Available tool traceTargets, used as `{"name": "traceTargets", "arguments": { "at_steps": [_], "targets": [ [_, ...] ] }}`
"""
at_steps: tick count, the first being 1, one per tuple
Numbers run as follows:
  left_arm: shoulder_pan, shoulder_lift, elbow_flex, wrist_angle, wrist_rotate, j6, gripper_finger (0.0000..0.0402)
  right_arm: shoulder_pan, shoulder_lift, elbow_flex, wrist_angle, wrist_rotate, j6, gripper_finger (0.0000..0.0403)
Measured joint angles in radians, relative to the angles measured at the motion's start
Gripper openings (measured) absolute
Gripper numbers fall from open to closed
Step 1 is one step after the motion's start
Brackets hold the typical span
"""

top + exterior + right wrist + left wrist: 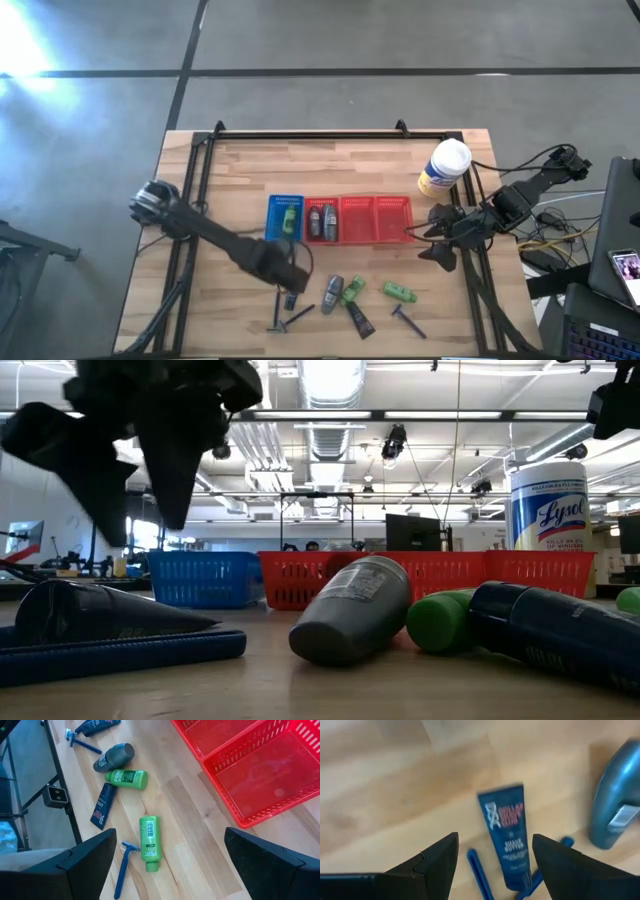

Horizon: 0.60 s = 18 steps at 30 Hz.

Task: Pick & Place Travel size toiletries
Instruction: Put the blue shave cream into the right red bin

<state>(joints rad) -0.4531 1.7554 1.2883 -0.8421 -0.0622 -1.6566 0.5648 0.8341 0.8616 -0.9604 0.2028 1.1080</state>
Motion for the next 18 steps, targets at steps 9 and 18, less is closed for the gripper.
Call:
{"name": "traceTargets", "arguments": {
  "at_steps": [9, 18],
  "targets": [
    [-0.064, 0.237, 0.251, -0.081, 0.028, -0.041, 0.0259, 0.000, 0.000, 0.000, 0.000, -0.030, -0.006, 0.0368],
    [-0.085, 0.347, 0.327, -0.108, 0.078, -0.048, 0.0259, 0.000, 0.000, 0.000, 0.000, -0.052, -0.027, 0.0368]
  ]
}}
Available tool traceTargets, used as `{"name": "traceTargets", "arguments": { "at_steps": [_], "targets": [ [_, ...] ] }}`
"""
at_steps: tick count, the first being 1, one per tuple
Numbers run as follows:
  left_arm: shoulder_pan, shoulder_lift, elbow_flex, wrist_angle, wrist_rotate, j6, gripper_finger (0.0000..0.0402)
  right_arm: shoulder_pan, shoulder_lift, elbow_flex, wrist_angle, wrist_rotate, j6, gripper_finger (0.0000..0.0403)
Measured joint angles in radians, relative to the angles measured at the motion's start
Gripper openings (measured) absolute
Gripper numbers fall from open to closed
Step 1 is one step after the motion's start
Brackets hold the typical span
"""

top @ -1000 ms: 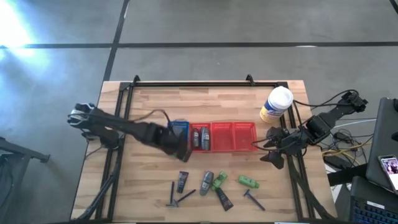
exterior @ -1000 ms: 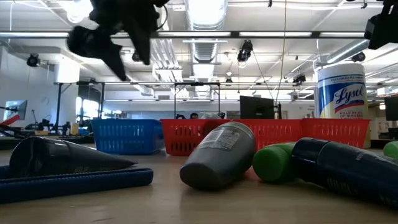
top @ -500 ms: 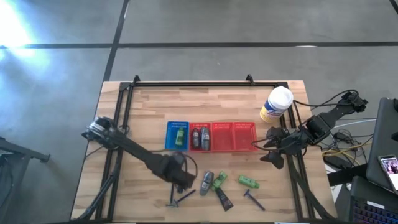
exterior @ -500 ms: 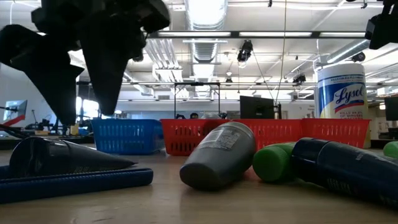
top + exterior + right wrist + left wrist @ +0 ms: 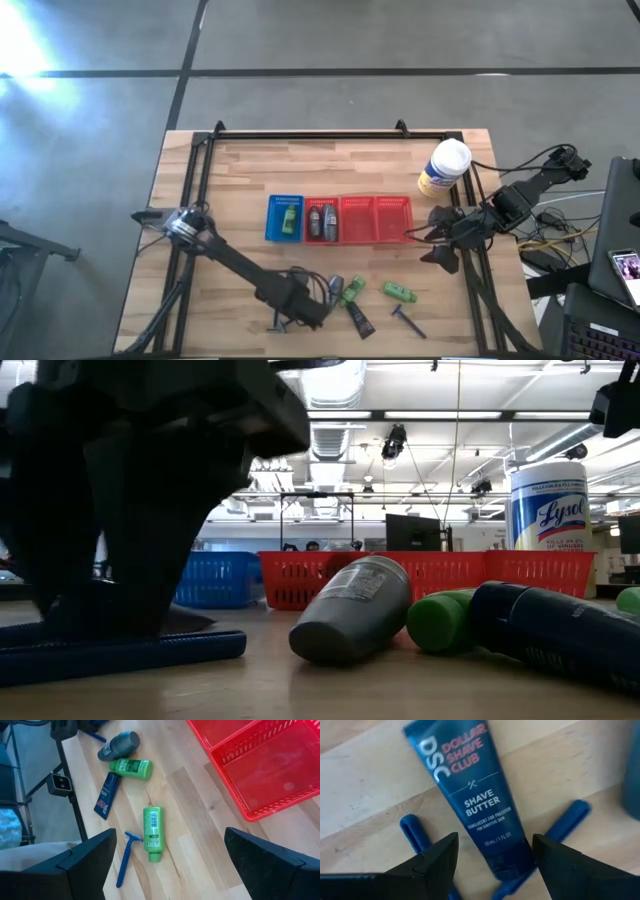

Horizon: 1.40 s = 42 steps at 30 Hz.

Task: Pick & Place Travel size toiletries
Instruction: Put the blue shave cream into the right red bin

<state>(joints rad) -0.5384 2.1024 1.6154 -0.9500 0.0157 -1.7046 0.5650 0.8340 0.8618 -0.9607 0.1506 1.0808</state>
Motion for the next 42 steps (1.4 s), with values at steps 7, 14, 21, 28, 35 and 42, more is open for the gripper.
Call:
{"name": "traceTargets", "arguments": {
  "at_steps": [7, 14, 21, 28, 35, 42],
  "targets": [
    [0.001, 0.003, 0.000, 0.001, 0.000, 0.007, 0.0258, 0.000, 0.000, 0.000, 0.000, -0.002, -0.010, 0.0368],
    [0.001, 0.003, -0.011, 0.003, 0.012, 0.046, 0.0198, 0.000, 0.000, 0.000, 0.000, -0.002, -0.035, 0.0368],
    [0.003, 0.000, -0.017, 0.002, 0.021, 0.146, 0.0129, 0.000, 0.001, 0.000, 0.001, 0.006, -0.034, 0.0368],
    [0.006, -0.066, -0.017, 0.022, -0.185, 0.343, 0.0129, -0.002, 0.000, -0.014, 0.034, 0.007, 0.060, 0.0368],
    [0.015, -0.153, -0.017, 0.059, -0.398, 0.713, 0.0129, -0.097, 0.001, -0.120, 0.315, 0.001, 0.146, 0.0368],
    [0.089, -0.169, -0.017, 0.107, -0.446, 0.981, 0.0129, -0.226, 0.071, -0.272, 0.723, -0.142, 0.204, 0.0368]
  ]
}}
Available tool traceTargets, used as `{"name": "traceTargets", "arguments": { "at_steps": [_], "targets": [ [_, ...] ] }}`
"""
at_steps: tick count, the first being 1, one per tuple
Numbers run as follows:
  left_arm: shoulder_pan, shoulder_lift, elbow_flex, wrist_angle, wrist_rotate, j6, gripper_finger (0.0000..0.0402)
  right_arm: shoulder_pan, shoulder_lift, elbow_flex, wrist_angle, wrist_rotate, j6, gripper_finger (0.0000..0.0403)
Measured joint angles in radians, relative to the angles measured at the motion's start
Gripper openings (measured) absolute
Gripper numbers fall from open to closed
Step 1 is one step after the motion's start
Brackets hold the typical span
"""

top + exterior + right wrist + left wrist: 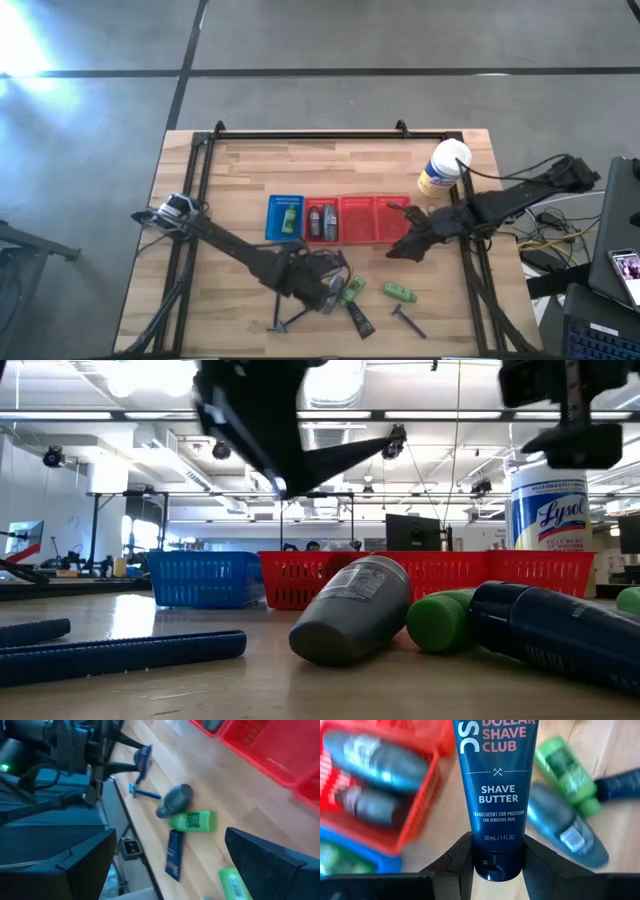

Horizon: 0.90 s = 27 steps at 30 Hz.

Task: Pick & Place Travel size toiletries
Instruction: Put the blue shave cream into the right red bin

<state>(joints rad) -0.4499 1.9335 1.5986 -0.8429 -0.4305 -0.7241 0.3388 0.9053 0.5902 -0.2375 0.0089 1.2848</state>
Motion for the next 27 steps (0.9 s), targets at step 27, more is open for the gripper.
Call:
{"name": "traceTargets", "arguments": {
  "at_steps": [27],
  "targets": [
    [0.141, 0.002, 0.000, 0.257, 0.004, 0.409, 0.0129, -0.112, 0.301, 0.125, 0.169, -0.098, 0.000, 0.0254]
  ]
}}
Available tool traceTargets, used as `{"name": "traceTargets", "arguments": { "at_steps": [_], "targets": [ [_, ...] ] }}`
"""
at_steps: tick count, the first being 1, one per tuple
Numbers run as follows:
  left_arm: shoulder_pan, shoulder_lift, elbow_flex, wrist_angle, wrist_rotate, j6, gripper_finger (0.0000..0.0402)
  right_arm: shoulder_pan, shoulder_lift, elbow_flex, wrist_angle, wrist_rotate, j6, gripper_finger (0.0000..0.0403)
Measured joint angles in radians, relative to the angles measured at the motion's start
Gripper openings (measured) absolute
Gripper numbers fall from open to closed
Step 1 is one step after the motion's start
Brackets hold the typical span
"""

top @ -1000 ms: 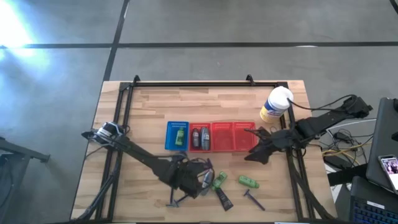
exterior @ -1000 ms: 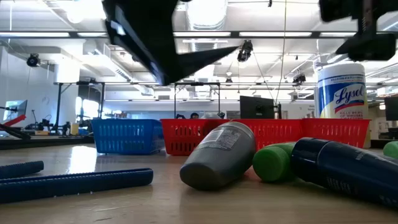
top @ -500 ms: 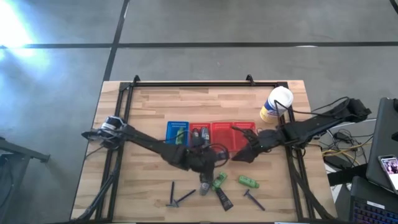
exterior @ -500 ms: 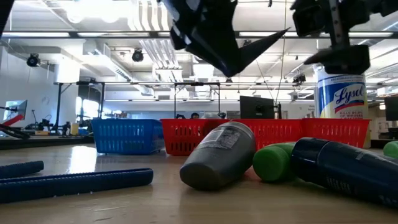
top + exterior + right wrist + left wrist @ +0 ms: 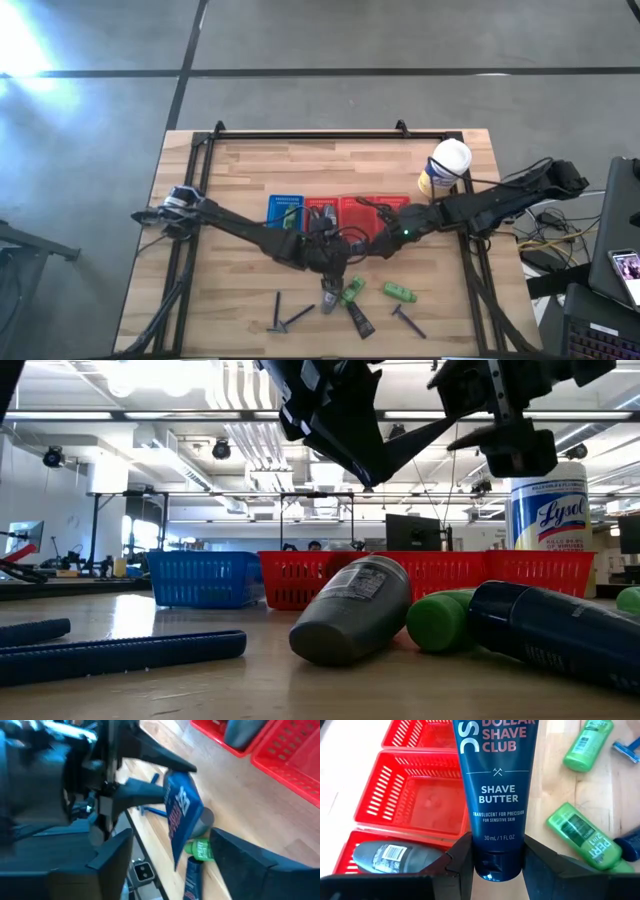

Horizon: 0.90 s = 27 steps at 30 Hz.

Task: Pick & Place Travel size toiletries
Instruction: Put the blue shave cream into the right red bin

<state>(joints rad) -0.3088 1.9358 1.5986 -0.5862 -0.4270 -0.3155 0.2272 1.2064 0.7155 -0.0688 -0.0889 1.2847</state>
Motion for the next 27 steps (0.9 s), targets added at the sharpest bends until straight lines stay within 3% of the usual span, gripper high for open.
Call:
{"name": "traceTargets", "arguments": {
  "at_steps": [17, 27],
  "targets": [
    [0.006, 0.001, 0.000, -0.001, -0.003, 0.008, 0.0134, -0.017, 0.000, -0.003, -0.005, 0.036, -0.038, 0.0021],
    [0.008, -0.001, 0.000, -0.005, -0.007, -0.003, 0.0176, -0.018, 0.000, -0.003, -0.006, 0.057, -0.080, 0.0009]
  ]
}}
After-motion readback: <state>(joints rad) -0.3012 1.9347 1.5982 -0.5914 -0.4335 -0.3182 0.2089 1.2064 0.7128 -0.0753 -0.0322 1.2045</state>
